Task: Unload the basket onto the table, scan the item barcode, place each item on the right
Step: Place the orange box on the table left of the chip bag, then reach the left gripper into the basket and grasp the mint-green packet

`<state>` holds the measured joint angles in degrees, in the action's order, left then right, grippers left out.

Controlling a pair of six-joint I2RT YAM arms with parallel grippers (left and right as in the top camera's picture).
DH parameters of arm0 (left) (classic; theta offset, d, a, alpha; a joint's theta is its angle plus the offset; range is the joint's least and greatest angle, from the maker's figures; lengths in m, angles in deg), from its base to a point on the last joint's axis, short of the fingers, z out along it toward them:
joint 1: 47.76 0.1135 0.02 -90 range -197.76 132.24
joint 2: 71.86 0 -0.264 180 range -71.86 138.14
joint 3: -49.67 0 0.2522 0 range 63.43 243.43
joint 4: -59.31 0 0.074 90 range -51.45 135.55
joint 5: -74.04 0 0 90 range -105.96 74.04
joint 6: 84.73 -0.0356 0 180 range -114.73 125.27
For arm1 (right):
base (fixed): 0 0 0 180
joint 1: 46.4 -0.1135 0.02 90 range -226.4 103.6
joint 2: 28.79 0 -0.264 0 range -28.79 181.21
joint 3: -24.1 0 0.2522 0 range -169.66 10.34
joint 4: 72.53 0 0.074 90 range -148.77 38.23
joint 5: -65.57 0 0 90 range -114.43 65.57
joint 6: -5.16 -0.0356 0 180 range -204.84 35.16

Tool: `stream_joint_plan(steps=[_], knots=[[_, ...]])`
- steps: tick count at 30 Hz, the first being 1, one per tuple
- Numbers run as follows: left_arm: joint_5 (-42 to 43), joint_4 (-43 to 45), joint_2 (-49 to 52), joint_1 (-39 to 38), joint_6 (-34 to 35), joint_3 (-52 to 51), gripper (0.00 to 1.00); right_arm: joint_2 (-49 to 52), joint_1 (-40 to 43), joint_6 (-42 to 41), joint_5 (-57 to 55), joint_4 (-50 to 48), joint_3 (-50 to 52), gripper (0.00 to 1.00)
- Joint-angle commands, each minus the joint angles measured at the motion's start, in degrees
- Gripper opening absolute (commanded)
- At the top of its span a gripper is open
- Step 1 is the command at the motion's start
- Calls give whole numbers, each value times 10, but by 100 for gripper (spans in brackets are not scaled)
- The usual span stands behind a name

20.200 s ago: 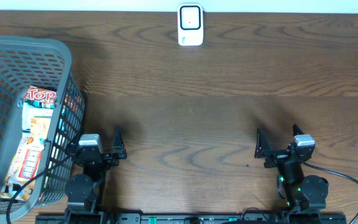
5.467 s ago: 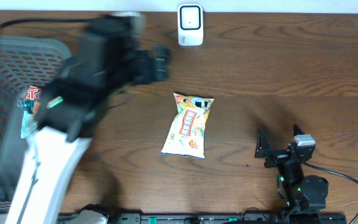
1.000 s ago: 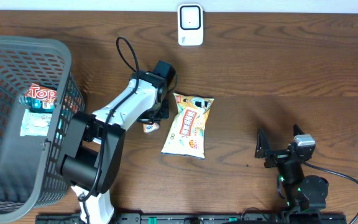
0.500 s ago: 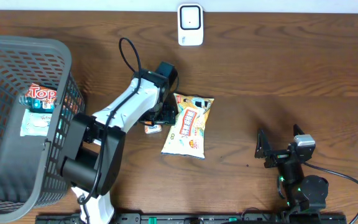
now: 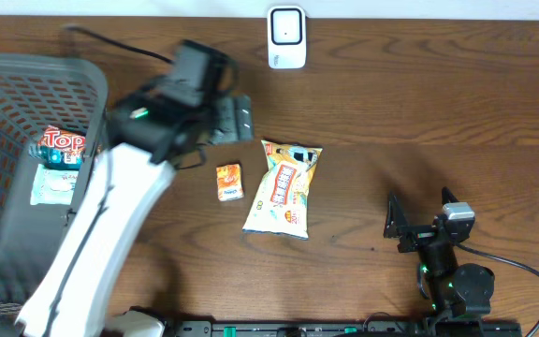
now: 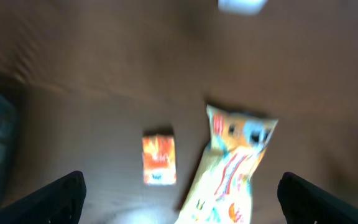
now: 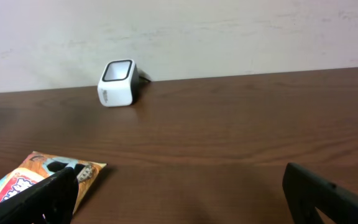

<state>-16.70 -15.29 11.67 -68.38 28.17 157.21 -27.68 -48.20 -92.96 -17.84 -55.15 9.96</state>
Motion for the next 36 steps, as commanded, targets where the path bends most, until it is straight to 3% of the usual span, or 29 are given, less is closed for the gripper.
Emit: stream_joint_plan(steps=[1, 7, 12, 15, 19, 21, 29, 36], knots=[[-34, 0, -61, 51, -1, 25, 98, -1, -3, -4, -3, 2, 0, 99], [-116, -14, -145, 210, 8, 28, 98, -1, -3, -4, -3, 2, 0, 99], [-115, -83, -137, 377, 113, 16, 98, -1, -3, -4, -3, 2, 0, 99], [-87, -94, -116, 459, 139, -19, 98, -1, -3, -4, -3, 2, 0, 99], [-6, -77, -73, 537, 139, -81, 84, -1, -3, -4, -3, 2, 0, 99], [19, -55, -47, 561, 139, -118, 80, -1, -3, -4, -3, 2, 0, 99], [66, 87, 30, 572, 139, -248, 80, -1, -3, -4, -3, 2, 0, 99], [68, 176, 96, 572, 139, -283, 80, -1, -3, -4, -3, 2, 0, 99]])
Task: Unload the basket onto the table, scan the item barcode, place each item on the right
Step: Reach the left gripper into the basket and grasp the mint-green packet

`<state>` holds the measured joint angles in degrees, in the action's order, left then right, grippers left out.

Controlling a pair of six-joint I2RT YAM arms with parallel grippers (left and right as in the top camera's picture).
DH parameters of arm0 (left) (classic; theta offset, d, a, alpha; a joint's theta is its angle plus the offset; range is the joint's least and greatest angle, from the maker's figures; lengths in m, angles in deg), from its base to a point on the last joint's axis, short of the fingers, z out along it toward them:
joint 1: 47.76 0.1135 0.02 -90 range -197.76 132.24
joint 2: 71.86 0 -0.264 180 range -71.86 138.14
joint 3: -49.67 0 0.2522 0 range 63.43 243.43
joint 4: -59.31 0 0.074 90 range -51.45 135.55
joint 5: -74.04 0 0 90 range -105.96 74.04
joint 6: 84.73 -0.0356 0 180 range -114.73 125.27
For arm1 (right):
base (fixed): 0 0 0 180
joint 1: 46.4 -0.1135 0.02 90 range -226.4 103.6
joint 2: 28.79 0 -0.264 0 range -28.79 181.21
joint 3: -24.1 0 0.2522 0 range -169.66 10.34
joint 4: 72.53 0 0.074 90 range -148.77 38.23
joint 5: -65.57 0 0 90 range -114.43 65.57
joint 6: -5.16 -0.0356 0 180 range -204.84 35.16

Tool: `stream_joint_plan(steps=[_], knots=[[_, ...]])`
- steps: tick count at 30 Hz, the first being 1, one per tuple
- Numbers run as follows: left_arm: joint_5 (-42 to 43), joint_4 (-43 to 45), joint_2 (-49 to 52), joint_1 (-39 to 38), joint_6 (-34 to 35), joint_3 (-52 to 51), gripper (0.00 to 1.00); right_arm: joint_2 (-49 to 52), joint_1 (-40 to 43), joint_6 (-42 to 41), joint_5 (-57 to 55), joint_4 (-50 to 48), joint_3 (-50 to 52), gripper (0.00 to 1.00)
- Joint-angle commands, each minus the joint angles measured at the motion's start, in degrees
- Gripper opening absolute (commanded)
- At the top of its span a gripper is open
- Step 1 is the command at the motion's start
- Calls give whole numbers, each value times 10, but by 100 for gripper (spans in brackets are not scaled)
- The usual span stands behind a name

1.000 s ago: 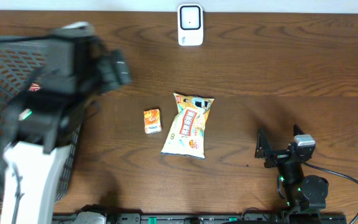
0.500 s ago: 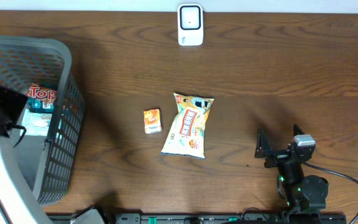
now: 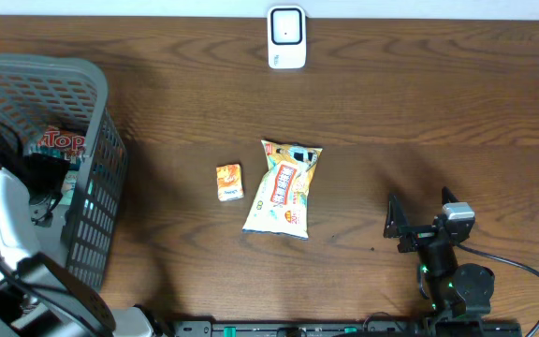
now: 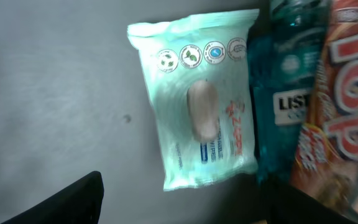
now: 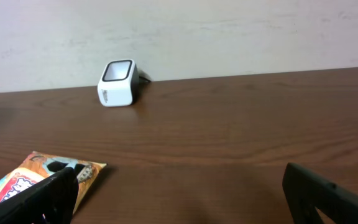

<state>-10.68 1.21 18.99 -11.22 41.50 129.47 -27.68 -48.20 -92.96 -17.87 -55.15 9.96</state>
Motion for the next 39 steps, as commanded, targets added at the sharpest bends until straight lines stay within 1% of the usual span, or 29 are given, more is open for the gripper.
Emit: stream_joint_plan(steps=[1, 7, 8, 10, 11, 13, 14, 17, 18, 22, 26, 35, 37, 39], knots=[[8, 16, 33, 0, 5, -5, 80, -1, -3, -4, -2, 2, 0, 99], [21, 38, 99, 0, 5, -9, 79, -1, -3, -4, -2, 2, 0, 99], [21, 43, 109, 0, 5, -11, 75, -1, -3, -4, -2, 2, 0, 99], [21, 55, 129, 0, 5, -18, 57, -1, -3, -4, -2, 2, 0, 99], [21, 61, 137, 0, 5, -23, 51, -1, -3, -4, -2, 2, 0, 99], [21, 73, 154, 0, 5, -32, 44, -1, -3, -4, -2, 2, 0, 99], [23, 78, 161, 0, 5, -36, 39, -1, -3, -4, -2, 2, 0, 99], [23, 79, 174, 0, 4, -41, 11, -1, -3, -4, -2, 2, 0, 99], [26, 78, 174, 0, 2, -41, 8, -1, -3, -4, -2, 2, 0, 99], [37, 70, 149, 0, -13, -31, 7, -1, -3, -4, -2, 2, 0, 99], [38, 53, 87, 0, -21, -13, 8, -1, -3, -4, -2, 2, 0, 99], [39, 48, -148, 0, -20, -3, 8, -1, -3, -4, -2, 2, 0, 99], [61, 58, -201, 0, -21, -3, 8, -1, -3, -4, -2, 2, 0, 99], [113, 75, -253, 0, -21, -3, 8, -1, -3, -4, -2, 2, 0, 99]])
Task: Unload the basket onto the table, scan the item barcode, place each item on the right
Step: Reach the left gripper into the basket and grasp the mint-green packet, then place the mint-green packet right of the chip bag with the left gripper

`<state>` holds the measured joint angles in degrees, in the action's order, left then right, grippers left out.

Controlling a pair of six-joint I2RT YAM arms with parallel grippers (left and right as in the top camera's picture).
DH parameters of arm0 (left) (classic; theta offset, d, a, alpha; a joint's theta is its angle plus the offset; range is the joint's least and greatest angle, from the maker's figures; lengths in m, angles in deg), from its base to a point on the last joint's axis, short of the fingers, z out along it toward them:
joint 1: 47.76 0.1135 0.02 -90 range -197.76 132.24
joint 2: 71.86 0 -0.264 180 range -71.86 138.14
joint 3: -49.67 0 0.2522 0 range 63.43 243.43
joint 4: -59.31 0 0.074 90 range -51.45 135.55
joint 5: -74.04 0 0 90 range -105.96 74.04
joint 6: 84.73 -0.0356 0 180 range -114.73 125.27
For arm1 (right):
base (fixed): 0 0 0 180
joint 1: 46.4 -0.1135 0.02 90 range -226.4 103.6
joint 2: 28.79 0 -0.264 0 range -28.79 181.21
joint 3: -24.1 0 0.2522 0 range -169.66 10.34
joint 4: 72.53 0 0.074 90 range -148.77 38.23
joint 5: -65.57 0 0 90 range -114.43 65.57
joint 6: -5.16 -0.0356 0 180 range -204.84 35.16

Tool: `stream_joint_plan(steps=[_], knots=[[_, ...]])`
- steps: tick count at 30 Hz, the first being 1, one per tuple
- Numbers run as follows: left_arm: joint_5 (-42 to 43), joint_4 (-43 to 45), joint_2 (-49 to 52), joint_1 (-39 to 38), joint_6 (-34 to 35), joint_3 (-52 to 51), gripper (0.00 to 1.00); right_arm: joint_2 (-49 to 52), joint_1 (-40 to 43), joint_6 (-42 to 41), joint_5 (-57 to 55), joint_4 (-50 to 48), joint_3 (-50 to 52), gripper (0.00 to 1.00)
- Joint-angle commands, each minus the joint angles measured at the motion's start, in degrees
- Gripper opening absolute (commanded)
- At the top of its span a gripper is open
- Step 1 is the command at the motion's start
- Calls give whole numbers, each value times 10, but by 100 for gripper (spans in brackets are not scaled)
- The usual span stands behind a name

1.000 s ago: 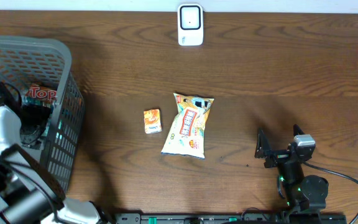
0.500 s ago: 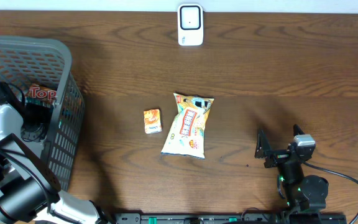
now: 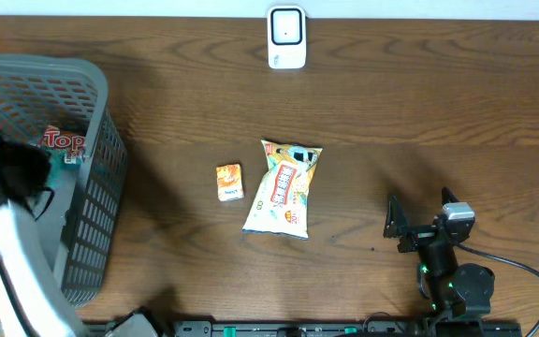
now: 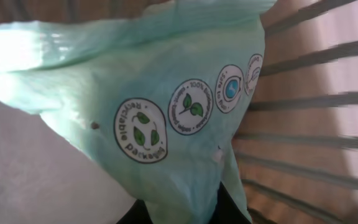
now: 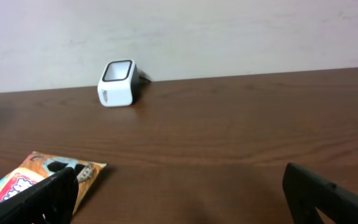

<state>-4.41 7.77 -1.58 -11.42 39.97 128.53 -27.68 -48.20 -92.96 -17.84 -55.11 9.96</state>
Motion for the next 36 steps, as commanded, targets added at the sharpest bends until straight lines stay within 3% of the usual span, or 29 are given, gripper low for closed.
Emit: stream_joint_plan(steps=[1, 5, 8, 14, 17, 22, 26, 30, 36], knots=[[90, 22, -76, 2, -5, 6, 7, -1, -3, -4, -3, 2, 0, 99], [245, 62, -168, -16, -21, 6, 7, -1, -3, -4, -3, 2, 0, 99], [303, 85, -217, -70, -41, 6, 7, -1, -3, -4, -3, 2, 0, 99], [301, 83, -249, -260, -101, 1, 7, -1, -3, -4, -3, 2, 0, 99], [227, 83, -232, -373, -105, -13, 7, -1, -3, -4, -3, 2, 0, 99], [77, 92, -150, -542, -105, -21, 7, -1, -3, -4, -3, 2, 0, 99], [63, 146, -42, -646, -105, -21, 8, -1, -3, -4, -3, 2, 0, 99], [63, 217, 77, -705, -105, -21, 8, -1, -3, -4, -3, 2, 0, 99], [63, 263, 223, -734, -77, -21, 8, -1, -3, -4, -3, 2, 0, 99]])
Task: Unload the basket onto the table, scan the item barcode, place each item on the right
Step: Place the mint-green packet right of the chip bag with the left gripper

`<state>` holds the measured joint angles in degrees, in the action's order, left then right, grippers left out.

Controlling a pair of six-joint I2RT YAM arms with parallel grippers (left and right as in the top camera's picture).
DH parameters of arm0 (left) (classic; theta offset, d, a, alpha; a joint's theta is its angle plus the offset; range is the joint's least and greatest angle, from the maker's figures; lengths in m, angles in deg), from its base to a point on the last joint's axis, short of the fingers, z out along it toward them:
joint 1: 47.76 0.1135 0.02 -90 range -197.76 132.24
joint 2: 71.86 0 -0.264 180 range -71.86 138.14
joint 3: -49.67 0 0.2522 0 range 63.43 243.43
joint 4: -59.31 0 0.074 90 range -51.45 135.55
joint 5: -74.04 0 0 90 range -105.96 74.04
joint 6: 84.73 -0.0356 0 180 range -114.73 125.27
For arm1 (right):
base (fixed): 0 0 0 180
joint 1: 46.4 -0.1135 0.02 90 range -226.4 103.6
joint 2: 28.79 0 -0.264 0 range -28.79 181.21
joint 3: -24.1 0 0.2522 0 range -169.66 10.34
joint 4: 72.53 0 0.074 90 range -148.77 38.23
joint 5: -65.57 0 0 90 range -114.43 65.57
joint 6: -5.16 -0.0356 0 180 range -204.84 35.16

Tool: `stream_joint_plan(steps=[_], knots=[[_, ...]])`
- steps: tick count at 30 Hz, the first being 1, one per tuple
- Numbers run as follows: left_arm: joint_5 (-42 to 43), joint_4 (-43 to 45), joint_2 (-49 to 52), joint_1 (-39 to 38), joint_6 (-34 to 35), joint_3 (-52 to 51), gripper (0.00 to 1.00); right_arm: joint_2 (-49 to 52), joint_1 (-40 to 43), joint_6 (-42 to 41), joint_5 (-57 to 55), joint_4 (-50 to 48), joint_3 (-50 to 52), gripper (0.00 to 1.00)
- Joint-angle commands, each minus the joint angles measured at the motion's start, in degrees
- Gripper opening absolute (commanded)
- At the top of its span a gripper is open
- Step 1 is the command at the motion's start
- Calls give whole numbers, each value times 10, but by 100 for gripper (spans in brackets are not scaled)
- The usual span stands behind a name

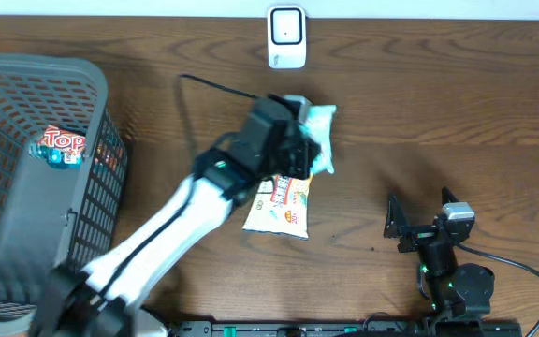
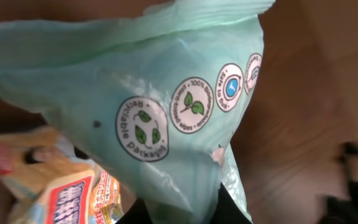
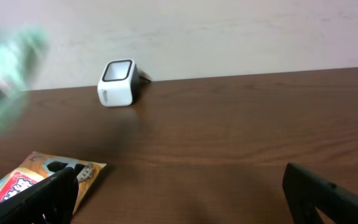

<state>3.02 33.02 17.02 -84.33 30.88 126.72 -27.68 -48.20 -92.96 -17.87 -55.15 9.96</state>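
Observation:
My left gripper [image 1: 296,148] is shut on a pale green wipes pack [image 1: 316,136] and holds it in the air over the middle of the table, below the white scanner [image 1: 286,37]. In the left wrist view the wipes pack [image 2: 166,106] fills the frame, pinched between the dark fingers [image 2: 145,214] at the bottom edge. In the right wrist view the wipes pack [image 3: 5,68] is a green blur at the left, near the scanner [image 3: 118,83]. My right gripper [image 3: 179,199] rests open at the front right, with nothing in it.
A yellow chips bag [image 1: 284,204] lies under the left arm, and the chips bag [image 2: 55,186] also shows beneath the held pack. The grey basket [image 1: 26,84] at the left holds a red snack bag [image 1: 62,140] and a teal bottle [image 1: 64,159].
My left gripper was in the basket, shut on the wipes pack. Now it holds the pack out over the table's middle, close to the scanner. The right arm has not moved.
My left gripper was open above the table's middle, over the orange box and chips bag. Then it hung open over the wipes pack inside the basket. Then it was shut on the pack there, and now it holds the pack near the scanner.

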Motion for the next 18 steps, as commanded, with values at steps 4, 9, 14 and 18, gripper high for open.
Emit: stream_joint_plan(steps=[4, 9, 14, 18], knots=[[-11, 30, 109, -5, 57, -2, 8, -1, -3, -4, -2, 2, 0, 99], [15, 59, 162, -6, 127, -2, 8, -1, -3, -4, -2, 2, 0, 99], [34, 124, 174, -17, 127, -2, 11, -1, -3, -4, -2, 2, 0, 99], [-14, 135, 175, -33, 127, -2, 30, -1, -3, -4, -2, 2, 0, 99]])
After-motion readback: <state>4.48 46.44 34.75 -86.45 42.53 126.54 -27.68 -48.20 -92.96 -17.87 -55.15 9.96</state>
